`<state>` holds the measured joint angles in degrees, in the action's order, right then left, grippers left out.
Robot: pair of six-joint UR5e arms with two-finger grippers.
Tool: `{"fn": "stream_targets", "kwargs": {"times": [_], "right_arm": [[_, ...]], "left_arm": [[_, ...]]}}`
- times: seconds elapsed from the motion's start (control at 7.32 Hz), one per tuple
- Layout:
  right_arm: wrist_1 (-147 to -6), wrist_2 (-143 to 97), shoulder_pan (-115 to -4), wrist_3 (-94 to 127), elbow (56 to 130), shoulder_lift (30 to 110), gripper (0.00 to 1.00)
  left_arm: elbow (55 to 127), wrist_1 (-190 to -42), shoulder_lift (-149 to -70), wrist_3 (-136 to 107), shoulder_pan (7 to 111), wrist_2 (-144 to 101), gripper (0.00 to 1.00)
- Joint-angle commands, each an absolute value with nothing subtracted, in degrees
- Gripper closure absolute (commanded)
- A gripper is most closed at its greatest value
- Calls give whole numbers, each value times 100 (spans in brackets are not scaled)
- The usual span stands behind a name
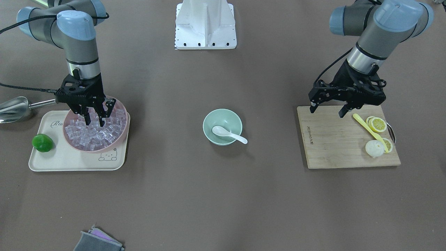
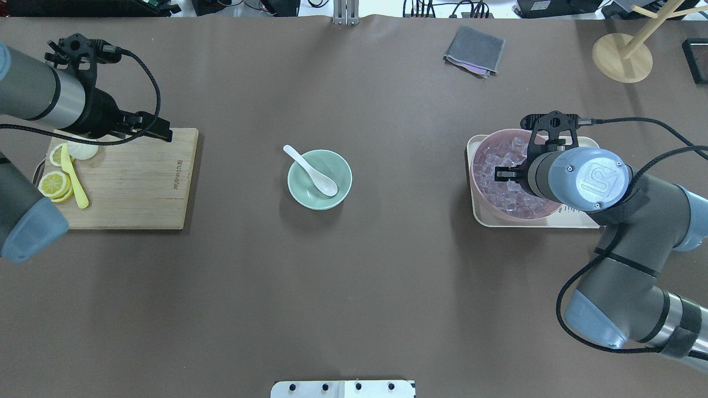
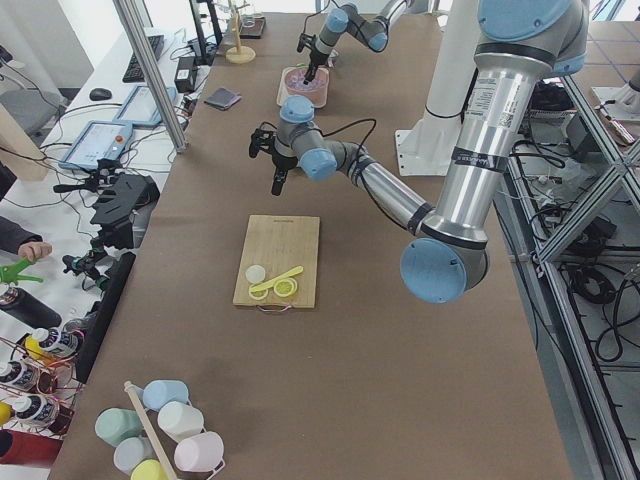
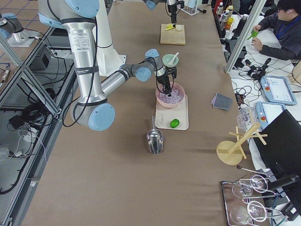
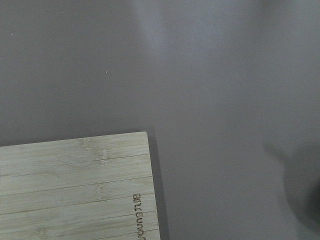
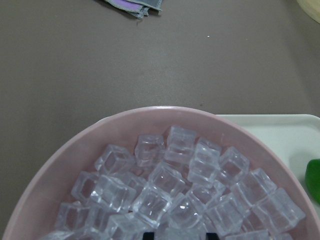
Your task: Put spoon and ice into bowl
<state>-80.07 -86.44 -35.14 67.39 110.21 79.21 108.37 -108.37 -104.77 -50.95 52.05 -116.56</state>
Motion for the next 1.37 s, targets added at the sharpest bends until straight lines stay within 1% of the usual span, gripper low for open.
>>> {"fn": "stream_targets", "kwargs": {"times": [0.0, 0.14, 0.41, 0.55, 0.82, 1.23], "right_arm": [[-8007, -8648, -3498, 6733, 11013, 7910, 100], [-8016, -8666, -3507, 6732, 11074, 7893, 100], [-8103, -8727, -3595, 6767, 11171, 7517, 100], [-8182, -8728, -3586, 6828, 11162, 7288, 100], [-8857, -8727, -3508, 7143, 11092, 6464, 100], [-8824, -8675, -3104, 7487, 10567, 5698, 100]], "left_arm": [[10828, -10837, -10477, -5089, 5203, -11646, 1], [10828, -10837, -10477, -5089, 5203, -11654, 1], [10863, -10776, -10476, -4889, 5238, -11742, 1], [10776, -10610, -10468, -4225, 5595, -12169, 1], [10671, -9891, -10250, -2384, 6517, -12673, 1], [10022, -9747, -9985, -350, 7756, -12937, 0]]}}
